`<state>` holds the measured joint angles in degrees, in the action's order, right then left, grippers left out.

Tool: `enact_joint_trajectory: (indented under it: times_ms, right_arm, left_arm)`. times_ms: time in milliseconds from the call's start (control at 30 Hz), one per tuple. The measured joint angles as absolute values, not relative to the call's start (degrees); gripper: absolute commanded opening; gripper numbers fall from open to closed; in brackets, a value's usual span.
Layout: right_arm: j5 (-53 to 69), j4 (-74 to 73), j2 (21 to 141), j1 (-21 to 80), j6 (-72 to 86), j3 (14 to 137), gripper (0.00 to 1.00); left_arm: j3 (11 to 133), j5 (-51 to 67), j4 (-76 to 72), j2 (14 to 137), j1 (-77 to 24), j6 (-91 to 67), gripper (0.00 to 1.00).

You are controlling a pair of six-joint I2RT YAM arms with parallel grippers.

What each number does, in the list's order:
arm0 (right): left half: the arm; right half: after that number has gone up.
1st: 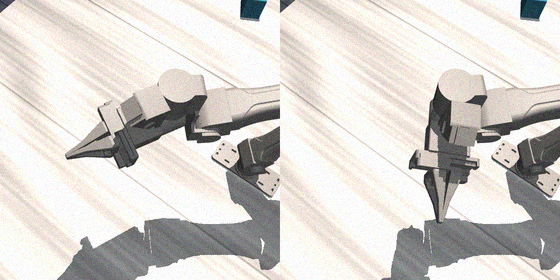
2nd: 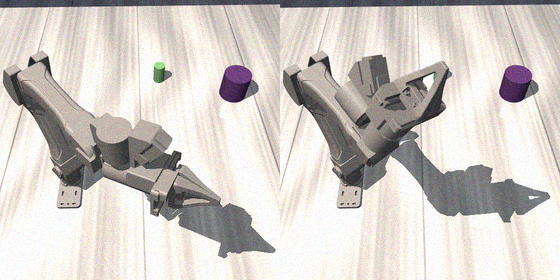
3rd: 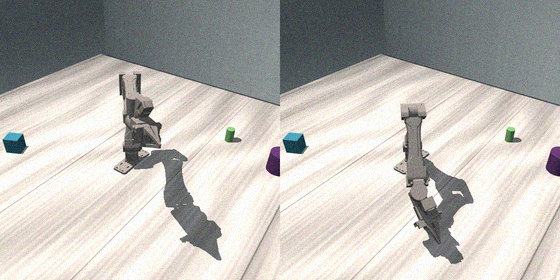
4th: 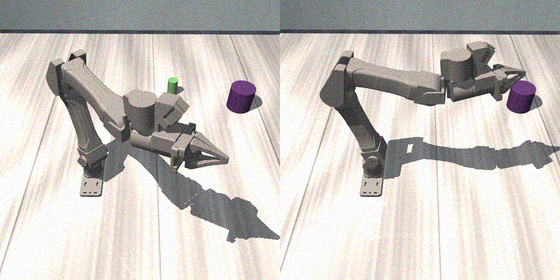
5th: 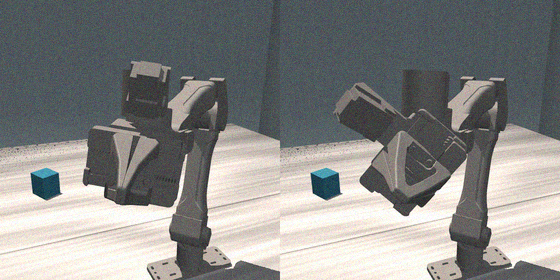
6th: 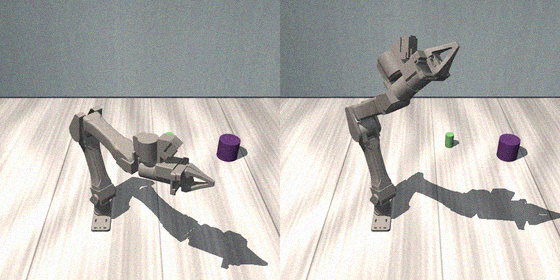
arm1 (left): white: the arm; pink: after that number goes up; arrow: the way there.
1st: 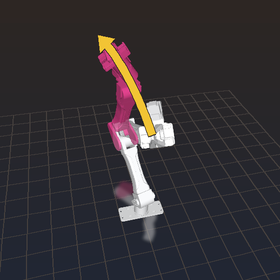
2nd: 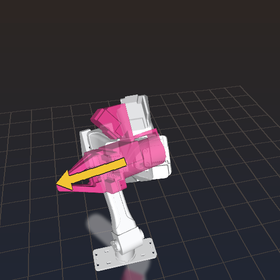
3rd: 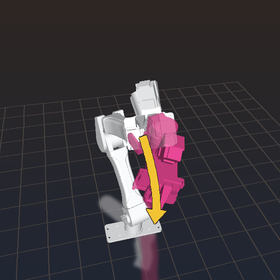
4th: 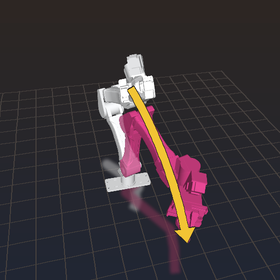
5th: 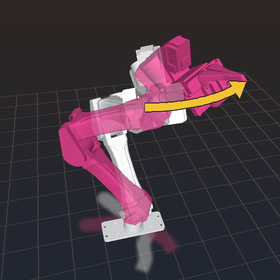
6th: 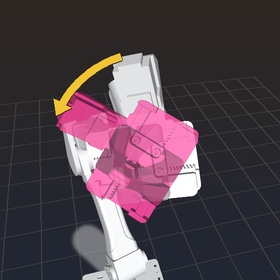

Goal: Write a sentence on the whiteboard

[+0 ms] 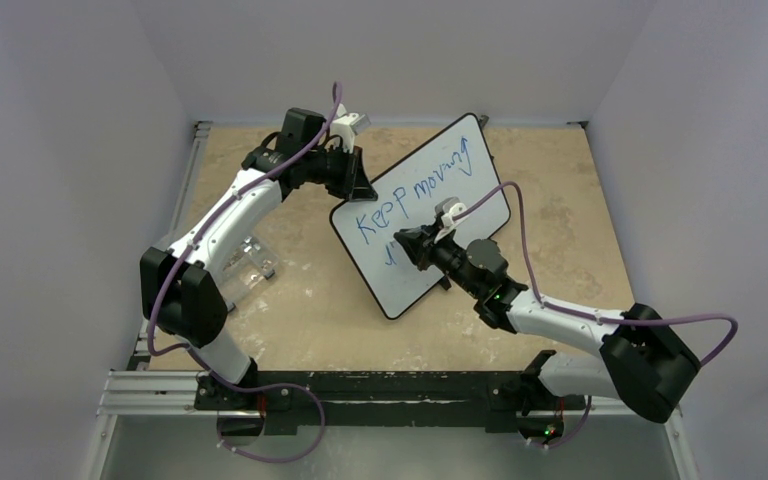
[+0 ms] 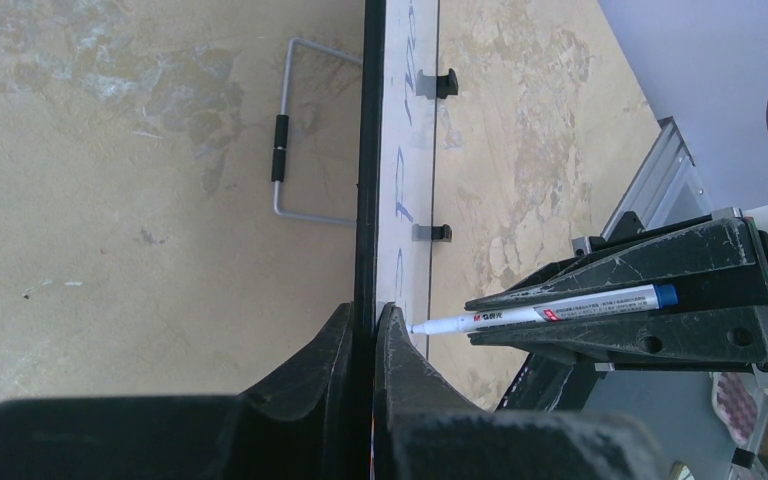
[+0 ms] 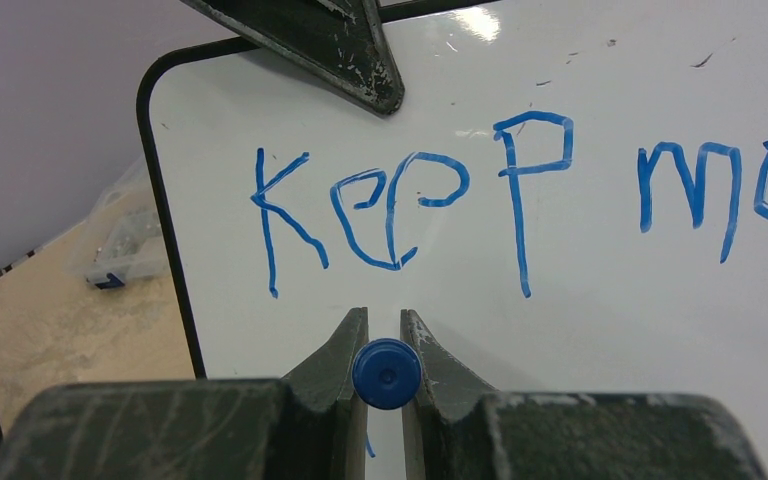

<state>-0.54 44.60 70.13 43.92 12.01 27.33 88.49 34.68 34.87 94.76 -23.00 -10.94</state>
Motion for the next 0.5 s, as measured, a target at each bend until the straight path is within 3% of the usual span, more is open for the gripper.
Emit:
enact_joint_trajectory:
  times_ms: [500]
  right_arm:
    - [-0.49,44.23,67.46,43.94,15.03,20.18,0.00]
  left_arm:
    - [88.49,34.65,34.83,94.76,-23.00,-10.57,0.00]
